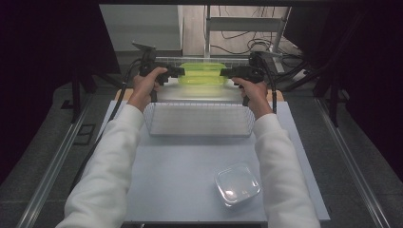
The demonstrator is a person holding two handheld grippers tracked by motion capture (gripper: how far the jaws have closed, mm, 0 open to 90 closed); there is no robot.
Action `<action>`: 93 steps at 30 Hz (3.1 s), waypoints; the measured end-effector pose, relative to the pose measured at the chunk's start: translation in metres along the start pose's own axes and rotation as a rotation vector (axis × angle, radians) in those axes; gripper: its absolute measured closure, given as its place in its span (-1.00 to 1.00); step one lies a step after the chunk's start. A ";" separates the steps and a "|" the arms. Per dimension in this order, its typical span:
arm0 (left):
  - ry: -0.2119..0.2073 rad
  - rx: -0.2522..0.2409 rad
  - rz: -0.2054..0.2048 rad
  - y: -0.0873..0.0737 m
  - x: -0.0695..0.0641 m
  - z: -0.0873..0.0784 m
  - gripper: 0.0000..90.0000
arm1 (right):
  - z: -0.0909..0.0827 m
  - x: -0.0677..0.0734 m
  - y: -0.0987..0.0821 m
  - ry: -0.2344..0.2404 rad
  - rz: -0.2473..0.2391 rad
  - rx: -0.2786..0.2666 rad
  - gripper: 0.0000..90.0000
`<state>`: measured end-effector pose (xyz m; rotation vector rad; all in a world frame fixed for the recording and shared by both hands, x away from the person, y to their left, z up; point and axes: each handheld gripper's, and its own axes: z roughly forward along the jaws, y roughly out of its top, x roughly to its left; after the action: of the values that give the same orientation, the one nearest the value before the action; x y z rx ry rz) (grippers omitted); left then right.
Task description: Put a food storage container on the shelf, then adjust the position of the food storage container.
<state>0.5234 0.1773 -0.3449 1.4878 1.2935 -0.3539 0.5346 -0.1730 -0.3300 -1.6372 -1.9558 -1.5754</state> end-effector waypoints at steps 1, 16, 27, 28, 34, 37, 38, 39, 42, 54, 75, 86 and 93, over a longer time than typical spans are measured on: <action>0.000 0.000 0.000 0.000 0.000 0.000 0.61 | 0.000 0.000 0.000 0.000 0.000 0.000 0.58; 0.101 -0.151 0.189 -0.010 -0.025 -0.013 -0.36 | -0.018 0.021 -0.005 -0.084 -0.112 -0.110 -0.29; 0.138 -0.152 0.384 -0.050 -0.056 -0.047 -0.40 | -0.061 0.043 -0.026 -0.083 -0.304 -0.106 -0.40; 0.137 -0.150 0.403 -0.056 -0.056 -0.052 -0.41 | -0.065 0.042 -0.030 -0.097 -0.326 -0.086 -0.40; 0.159 -0.139 0.459 -0.088 -0.056 -0.071 -0.41 | -0.091 0.036 -0.053 -0.121 -0.413 -0.044 -0.39; 0.159 -0.121 0.477 -0.105 -0.055 -0.076 -0.40 | -0.105 0.034 -0.070 -0.103 -0.441 -0.028 -0.38; 0.157 -0.116 0.484 -0.111 -0.056 -0.077 -0.40 | -0.106 0.033 -0.074 -0.095 -0.445 -0.020 -0.37; 0.162 -0.100 0.499 -0.119 -0.057 -0.079 -0.40 | -0.108 0.032 -0.080 -0.097 -0.458 -0.009 -0.37; 0.172 -0.068 0.541 -0.137 -0.061 -0.082 -0.39 | -0.112 0.029 -0.097 -0.106 -0.491 0.016 -0.34; 0.237 0.063 0.587 -0.210 -0.040 -0.083 -0.36 | -0.121 0.013 -0.164 -0.116 -0.566 0.110 -0.33; 0.302 0.138 0.550 -0.239 -0.012 -0.072 -0.35 | -0.108 -0.007 -0.197 -0.095 -0.572 0.216 -0.33; 0.321 0.146 0.546 -0.244 -0.010 -0.074 -0.35 | -0.102 -0.009 -0.206 -0.144 -0.594 0.257 -0.32; 0.320 0.170 0.549 -0.247 -0.007 -0.072 -0.37 | -0.109 -0.014 -0.216 -0.167 -0.587 0.276 -0.25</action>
<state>0.2846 0.1911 -0.4394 2.0293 1.0524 0.1442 0.3184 -0.2335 -0.4219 -1.1794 -2.7771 -1.2533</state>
